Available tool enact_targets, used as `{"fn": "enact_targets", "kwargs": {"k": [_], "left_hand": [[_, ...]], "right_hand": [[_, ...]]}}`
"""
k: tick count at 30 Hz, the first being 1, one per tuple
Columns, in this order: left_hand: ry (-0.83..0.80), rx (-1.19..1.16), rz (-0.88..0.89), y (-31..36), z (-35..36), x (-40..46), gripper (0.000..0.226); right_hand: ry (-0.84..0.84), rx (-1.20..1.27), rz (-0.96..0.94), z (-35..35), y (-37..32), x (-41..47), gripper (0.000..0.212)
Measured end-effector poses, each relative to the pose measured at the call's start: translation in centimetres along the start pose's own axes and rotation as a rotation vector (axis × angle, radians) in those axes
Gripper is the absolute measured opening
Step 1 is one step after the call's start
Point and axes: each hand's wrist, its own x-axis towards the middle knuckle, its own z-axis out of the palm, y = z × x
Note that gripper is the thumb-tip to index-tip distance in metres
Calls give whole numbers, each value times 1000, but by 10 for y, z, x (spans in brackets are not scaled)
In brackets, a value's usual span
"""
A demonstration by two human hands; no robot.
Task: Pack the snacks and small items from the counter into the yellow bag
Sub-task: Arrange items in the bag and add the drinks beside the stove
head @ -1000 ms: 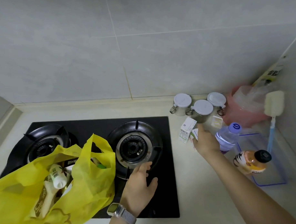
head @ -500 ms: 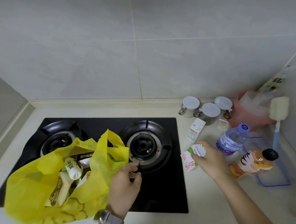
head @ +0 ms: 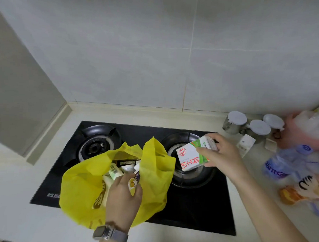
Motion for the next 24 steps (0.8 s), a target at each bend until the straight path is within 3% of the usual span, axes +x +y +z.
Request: {"fn": "enact_targets", "kwargs": {"k": [11,15,20,22,24], "left_hand": [[-423,34,32,-27,16,-17,59],[-503,122,166,-37,12,-18,40],[-677,-81,348,-52,-4,-15,26],[-581,-111,335,-60,-17,-10,28],[-258,-43,337,-70,-35,-3,24]], "right_hand": [[-130,89,51,93,-42,-11,32],[-155,69,86,125,-38,-16,31],[-139,109,273,161,-23,-21,33],[-141,132,353,168,-19,-24,29],[-152,144,416,173,-14,-27,27]]}}
